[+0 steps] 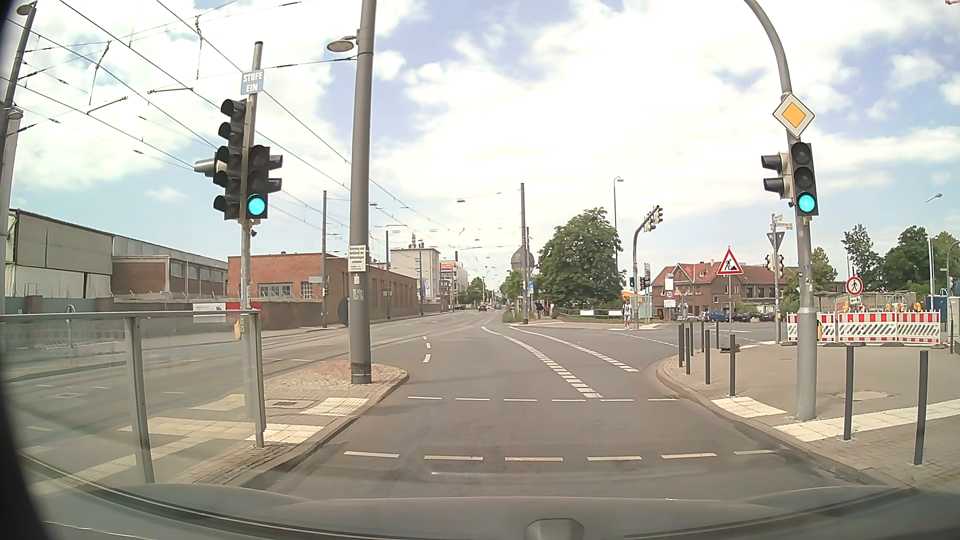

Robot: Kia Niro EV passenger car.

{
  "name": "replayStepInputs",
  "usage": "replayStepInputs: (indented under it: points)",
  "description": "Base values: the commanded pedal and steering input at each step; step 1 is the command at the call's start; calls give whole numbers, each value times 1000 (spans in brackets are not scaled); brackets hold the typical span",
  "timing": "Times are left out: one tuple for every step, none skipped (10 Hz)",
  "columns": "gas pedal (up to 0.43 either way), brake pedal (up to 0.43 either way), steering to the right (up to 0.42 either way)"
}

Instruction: Follow the waypoints while adhering to traffic rules and regulations

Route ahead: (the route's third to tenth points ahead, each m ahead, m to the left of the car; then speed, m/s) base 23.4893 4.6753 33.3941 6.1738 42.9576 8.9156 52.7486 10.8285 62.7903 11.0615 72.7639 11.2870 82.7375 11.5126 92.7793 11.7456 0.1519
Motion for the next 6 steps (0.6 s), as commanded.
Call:
replayStepInputs:
  points:
    - [169, 24, -11]
    - [197, 24, -11]
    - [240, 24, -11]
    - [260, 24, -11]
    - [280, 24, -11]
    - [299, 24, -12]
